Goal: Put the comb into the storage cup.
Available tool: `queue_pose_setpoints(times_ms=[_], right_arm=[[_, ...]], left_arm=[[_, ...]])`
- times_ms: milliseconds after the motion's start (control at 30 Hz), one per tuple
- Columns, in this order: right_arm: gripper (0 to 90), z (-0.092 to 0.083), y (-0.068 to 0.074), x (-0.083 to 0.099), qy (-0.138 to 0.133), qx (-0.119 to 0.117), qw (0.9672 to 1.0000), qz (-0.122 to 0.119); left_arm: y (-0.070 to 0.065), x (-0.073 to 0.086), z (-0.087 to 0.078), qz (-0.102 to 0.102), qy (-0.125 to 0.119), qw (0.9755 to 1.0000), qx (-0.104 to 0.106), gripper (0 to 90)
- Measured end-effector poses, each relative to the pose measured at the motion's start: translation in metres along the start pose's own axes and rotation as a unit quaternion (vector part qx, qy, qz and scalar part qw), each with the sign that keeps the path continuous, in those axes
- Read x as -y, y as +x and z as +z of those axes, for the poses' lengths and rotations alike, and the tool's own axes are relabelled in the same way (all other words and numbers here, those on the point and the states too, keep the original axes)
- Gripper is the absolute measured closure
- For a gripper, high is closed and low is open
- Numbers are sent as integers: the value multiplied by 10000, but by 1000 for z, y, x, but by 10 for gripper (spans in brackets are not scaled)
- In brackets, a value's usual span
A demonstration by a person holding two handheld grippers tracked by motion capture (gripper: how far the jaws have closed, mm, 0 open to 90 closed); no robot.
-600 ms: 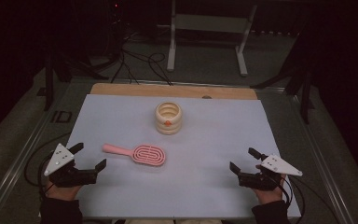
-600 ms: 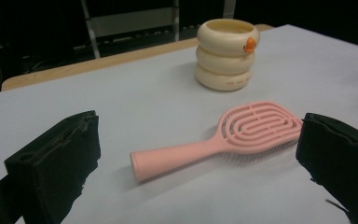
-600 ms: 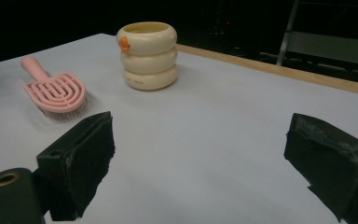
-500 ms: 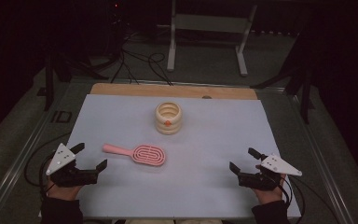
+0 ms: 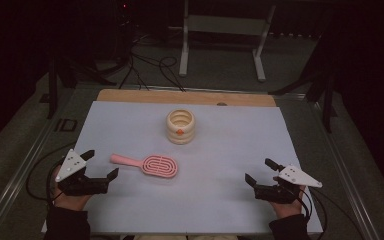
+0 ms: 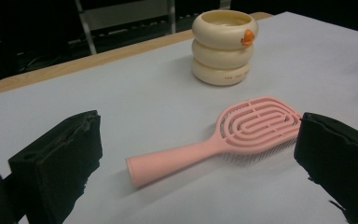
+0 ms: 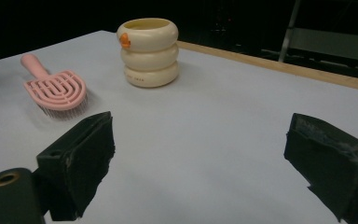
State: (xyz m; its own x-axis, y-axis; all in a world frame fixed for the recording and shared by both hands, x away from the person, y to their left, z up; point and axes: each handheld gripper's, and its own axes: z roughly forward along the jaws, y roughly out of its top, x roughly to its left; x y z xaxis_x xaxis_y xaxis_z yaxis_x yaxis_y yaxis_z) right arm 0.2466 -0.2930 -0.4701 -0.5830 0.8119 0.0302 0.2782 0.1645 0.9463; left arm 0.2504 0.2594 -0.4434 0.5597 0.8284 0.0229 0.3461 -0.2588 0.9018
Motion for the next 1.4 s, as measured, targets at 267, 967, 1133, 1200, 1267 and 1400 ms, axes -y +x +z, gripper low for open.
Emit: queue_pose_setpoints(times_ms=[267, 967, 1133, 1200, 1267, 1400], right_arm=[[83, 0, 0, -1, 3, -1, 10000, -1], [83, 2, -2, 1, 69, -12, 10000, 46], [83, 2, -3, 1, 74, -5, 10000, 55], [84, 2, -3, 1, 80, 2, 10000, 53], [84, 2, -3, 2, 90, -7, 9999, 54], [84, 2, -2, 1, 79, -10, 10000, 50]], left_arm=[[1, -12, 13, 175, 213, 9996, -10, 21], [23, -36, 54, -35, 617, 9980, 132, 95], [26, -38, 59, 11, 651, 9979, 29, 346], [27, -39, 63, 41, 774, 9970, 35, 389], [28, -40, 66, 80, 863, 9962, 19, 537], [31, -39, 72, -66, 953, 9954, 85, 712]])
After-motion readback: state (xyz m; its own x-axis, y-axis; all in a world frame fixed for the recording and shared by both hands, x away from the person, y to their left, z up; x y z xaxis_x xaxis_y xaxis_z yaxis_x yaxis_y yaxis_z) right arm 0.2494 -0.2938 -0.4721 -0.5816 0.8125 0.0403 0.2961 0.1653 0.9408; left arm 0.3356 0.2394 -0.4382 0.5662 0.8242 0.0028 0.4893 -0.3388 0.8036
